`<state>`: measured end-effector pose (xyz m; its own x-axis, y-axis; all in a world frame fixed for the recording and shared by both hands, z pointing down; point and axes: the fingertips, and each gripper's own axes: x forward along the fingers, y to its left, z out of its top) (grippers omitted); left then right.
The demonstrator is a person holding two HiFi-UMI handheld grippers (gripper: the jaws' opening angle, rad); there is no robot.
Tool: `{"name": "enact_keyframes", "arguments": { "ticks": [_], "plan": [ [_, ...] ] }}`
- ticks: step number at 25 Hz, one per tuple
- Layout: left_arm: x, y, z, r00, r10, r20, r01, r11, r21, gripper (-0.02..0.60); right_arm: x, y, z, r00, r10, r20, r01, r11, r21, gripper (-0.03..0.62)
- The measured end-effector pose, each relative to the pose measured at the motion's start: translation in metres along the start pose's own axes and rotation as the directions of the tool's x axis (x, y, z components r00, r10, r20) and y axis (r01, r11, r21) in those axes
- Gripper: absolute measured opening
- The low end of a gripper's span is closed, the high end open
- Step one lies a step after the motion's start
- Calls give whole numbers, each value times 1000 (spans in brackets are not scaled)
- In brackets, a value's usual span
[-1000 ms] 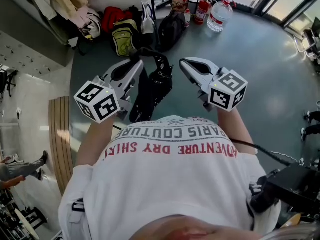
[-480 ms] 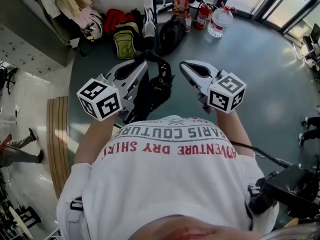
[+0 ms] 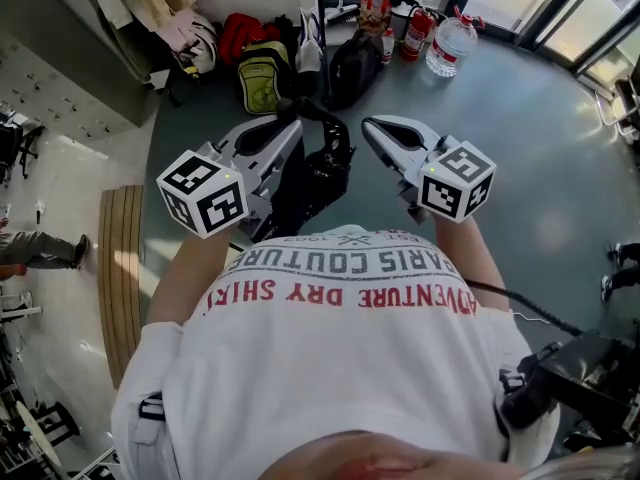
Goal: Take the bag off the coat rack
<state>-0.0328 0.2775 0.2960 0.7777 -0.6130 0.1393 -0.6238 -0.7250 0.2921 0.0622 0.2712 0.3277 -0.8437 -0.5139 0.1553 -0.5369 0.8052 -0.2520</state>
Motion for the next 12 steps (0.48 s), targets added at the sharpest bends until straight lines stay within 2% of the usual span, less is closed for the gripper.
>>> {"name": "enact_keyframes", "arguments": {
  "ticks": [12],
  "plan": [
    [1,-10,-8,1000,-7,-2,7,1000,14,20,-8,3,-14,1000,4,-6,-4,1000,-7,2]
  ]
}}
